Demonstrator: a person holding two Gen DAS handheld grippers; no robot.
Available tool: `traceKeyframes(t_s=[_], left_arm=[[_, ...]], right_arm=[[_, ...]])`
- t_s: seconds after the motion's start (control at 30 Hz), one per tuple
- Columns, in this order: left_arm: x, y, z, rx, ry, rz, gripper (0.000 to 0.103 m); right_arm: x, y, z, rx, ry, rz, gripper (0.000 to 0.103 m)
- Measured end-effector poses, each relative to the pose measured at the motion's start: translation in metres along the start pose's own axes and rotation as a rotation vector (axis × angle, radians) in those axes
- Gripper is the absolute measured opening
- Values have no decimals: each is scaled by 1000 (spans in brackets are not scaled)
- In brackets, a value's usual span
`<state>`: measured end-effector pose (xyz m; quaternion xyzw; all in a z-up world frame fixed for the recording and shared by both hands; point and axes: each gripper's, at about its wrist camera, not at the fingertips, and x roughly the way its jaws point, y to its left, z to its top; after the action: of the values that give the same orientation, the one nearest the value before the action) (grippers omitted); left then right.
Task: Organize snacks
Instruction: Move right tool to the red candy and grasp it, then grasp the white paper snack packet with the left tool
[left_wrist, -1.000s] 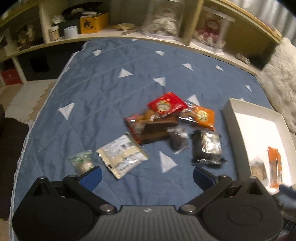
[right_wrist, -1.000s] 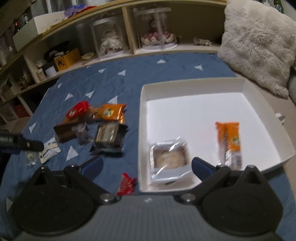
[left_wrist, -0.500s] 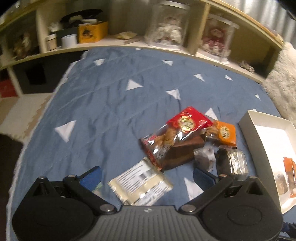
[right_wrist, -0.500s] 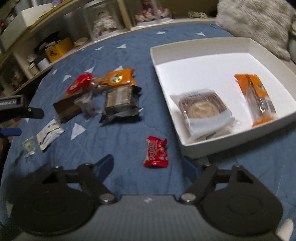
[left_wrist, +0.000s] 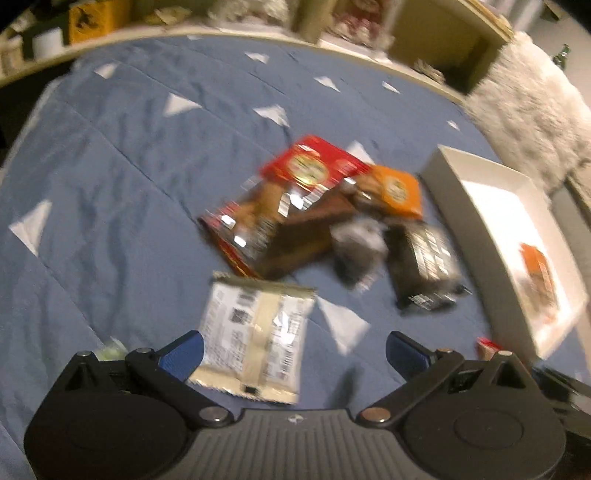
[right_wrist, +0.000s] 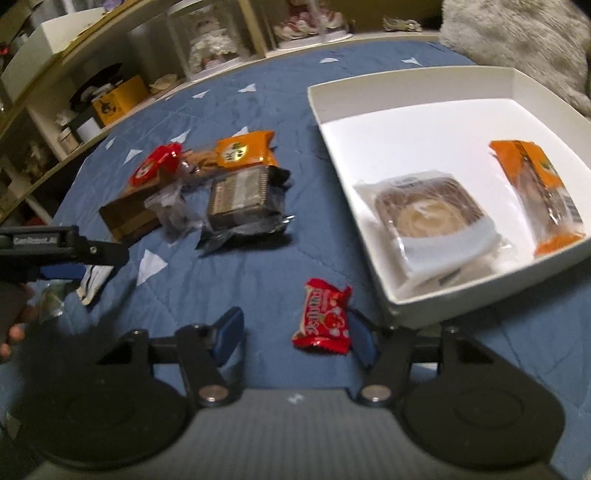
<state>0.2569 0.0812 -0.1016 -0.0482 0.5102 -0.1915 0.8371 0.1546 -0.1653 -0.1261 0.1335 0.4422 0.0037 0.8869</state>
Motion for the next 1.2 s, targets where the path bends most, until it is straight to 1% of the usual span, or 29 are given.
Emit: traceKeyframes(t_s=[0.07,0.1,0.13,0.2,0.27,0.33,0.37,0.4,0.5,0.63,0.7,0.83,0.9,1.07,1.13,1.2], left_arm=[[-2,-6,-3,6,37,-49,103],[-3,-9,-4,6,44,-57,103],[-3,-11,-4,6,43,-51,103],[-3,-16,-4,-11,36,0,103],[-2,-17,-1,-51,27,58,103],[-3,-17,2,-75,3,84,102],[-5,-17,4,-71,-15,95,101],[-6,-18,4,-59,-31,111,99],[-6,-22,7,2,-62,162,98],[2,-22,6,61,-42,165,93],[4,-20,6,84,-33,170,93],[9,-17,5,93,-21,168,93],[12,-17,5,100,-15,173,93],[17,-19,1,136,19,197,89],[19,-20,0,154,31,210,87],[20,-21,-1,159,37,216,84]], right_arm=[[0,-1,0,-2,-3,-4,63],[0,-1,0,3,-5,-4,61],[0,-3,1,11,-6,-1,60],[1,-7,2,39,-6,7,56],[2,-11,3,68,-6,9,51],[3,-13,4,79,1,-1,44],[3,-13,4,76,3,-9,37],[2,-13,4,68,7,-22,33],[1,-12,6,50,26,-17,32],[-6,-4,2,3,67,40,31],[-8,3,0,-39,101,77,31],[-17,19,-7,-135,146,140,31],[-20,27,-10,-173,156,158,31],[-25,37,-13,-242,149,162,32],[-24,37,-13,-242,150,157,32],[-21,36,-12,-237,153,150,32]])
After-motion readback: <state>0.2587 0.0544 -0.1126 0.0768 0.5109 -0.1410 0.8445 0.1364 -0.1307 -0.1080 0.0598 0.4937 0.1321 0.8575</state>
